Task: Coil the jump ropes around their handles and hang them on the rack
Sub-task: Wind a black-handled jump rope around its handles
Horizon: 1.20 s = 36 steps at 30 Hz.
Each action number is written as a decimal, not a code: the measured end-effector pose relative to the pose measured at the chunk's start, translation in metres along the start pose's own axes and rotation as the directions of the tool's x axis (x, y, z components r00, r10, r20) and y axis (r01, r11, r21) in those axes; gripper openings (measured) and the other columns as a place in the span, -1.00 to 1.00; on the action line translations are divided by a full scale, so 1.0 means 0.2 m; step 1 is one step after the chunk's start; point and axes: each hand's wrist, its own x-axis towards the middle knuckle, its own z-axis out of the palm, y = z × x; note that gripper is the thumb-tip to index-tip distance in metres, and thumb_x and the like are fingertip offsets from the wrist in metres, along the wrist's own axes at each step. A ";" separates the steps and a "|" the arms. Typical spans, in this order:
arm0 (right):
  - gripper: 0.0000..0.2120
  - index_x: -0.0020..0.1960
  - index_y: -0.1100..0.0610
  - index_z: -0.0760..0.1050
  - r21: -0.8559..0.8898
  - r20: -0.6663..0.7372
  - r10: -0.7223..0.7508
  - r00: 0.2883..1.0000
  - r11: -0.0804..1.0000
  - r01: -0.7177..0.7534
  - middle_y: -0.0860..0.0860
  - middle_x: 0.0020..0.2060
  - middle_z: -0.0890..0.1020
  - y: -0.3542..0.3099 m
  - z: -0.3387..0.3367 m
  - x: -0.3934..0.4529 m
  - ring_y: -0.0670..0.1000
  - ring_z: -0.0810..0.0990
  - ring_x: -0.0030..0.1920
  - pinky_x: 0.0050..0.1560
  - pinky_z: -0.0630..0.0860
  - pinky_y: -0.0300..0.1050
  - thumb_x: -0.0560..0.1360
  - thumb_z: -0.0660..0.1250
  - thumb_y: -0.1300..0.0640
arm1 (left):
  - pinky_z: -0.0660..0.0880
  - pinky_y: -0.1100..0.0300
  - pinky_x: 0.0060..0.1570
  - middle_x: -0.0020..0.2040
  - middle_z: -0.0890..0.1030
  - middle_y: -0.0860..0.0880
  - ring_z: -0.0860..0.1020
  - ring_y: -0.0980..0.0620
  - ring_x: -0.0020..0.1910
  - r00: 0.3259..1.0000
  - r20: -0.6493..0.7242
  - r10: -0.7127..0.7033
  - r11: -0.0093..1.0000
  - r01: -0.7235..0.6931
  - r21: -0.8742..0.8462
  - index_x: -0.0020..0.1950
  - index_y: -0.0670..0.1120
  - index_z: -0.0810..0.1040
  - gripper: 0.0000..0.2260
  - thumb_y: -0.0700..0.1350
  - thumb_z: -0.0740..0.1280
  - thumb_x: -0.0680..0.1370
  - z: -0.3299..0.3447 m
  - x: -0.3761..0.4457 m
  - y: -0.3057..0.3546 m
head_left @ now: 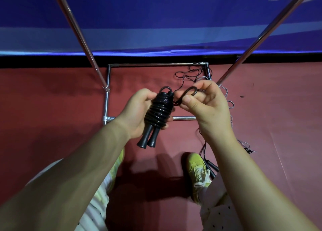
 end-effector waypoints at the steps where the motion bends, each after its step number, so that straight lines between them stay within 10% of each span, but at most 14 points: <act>1: -0.71 -0.05 0.11 0.39 -0.023 -0.015 -0.003 1.000 1.000 0.003 -0.04 -0.30 0.70 0.00 0.00 0.00 -0.08 0.67 -0.22 -0.11 0.59 -0.21 0.32 0.43 0.24 | 0.49 0.10 -0.27 -0.15 0.60 -0.14 0.55 -0.06 -0.31 1.000 0.024 0.001 1.000 -0.001 0.007 0.11 -0.21 0.52 -0.62 -0.07 -0.01 0.56 0.00 -0.01 0.00; 12: -0.86 -0.20 -0.03 0.57 -0.377 -0.084 -0.066 0.994 0.926 0.030 -0.18 -0.39 0.60 0.02 -0.01 0.00 -0.17 0.57 -0.30 -0.17 0.56 -0.17 0.49 0.27 0.11 | 0.47 0.21 -0.40 -0.25 0.63 -0.06 0.56 0.02 -0.30 0.987 0.025 0.158 0.972 -0.160 0.175 0.01 -0.13 0.57 -0.78 -0.07 0.34 0.41 0.01 0.00 -0.04; 18: -0.77 0.10 -0.05 0.53 -0.291 -0.037 0.066 0.997 0.954 -0.074 -0.25 -0.24 0.66 0.01 -0.01 -0.01 -0.22 0.62 -0.11 0.14 0.56 -0.10 0.52 0.16 0.01 | 0.44 0.23 -0.49 -0.24 0.61 -0.11 0.52 -0.04 -0.32 0.982 -0.026 0.185 0.972 -0.178 0.155 -0.02 -0.14 0.58 -0.73 -0.01 0.32 0.40 0.03 0.01 -0.05; 26: -0.72 0.26 0.12 0.52 -0.407 -0.050 0.113 0.992 0.905 -0.124 -0.14 -0.17 0.67 -0.03 -0.07 0.00 -0.38 0.58 -0.13 -0.03 0.41 -0.51 0.56 0.29 0.26 | 0.43 0.25 -0.47 -0.28 0.64 -0.03 0.55 0.07 -0.38 0.970 -0.062 0.235 0.951 -0.216 0.223 -0.01 -0.13 0.58 -0.74 -0.01 0.31 0.40 0.02 0.02 -0.05; 32: -0.80 -0.13 0.11 0.63 -0.574 0.056 0.167 0.984 0.812 -0.105 -0.01 -0.31 0.62 -0.05 -0.10 0.00 -0.17 0.55 -0.19 0.00 0.40 -0.45 0.56 0.27 0.28 | 0.47 0.22 -0.43 -0.27 0.65 0.00 0.58 0.06 -0.30 0.971 -0.046 0.235 0.927 -0.210 0.309 0.00 -0.10 0.58 -0.75 0.00 0.37 0.40 0.01 0.01 -0.06; 36: -0.71 0.26 0.17 0.52 -0.474 0.030 0.232 0.972 0.860 -0.190 0.05 -0.29 0.60 -0.05 -0.12 0.01 -0.08 0.55 -0.15 0.15 0.45 -0.22 0.54 0.32 0.26 | 0.47 0.24 -0.43 -0.22 0.66 -0.05 0.57 0.03 -0.30 0.970 0.004 0.245 0.917 -0.233 0.323 -0.02 -0.12 0.61 -0.82 -0.05 0.35 0.46 0.02 0.01 -0.07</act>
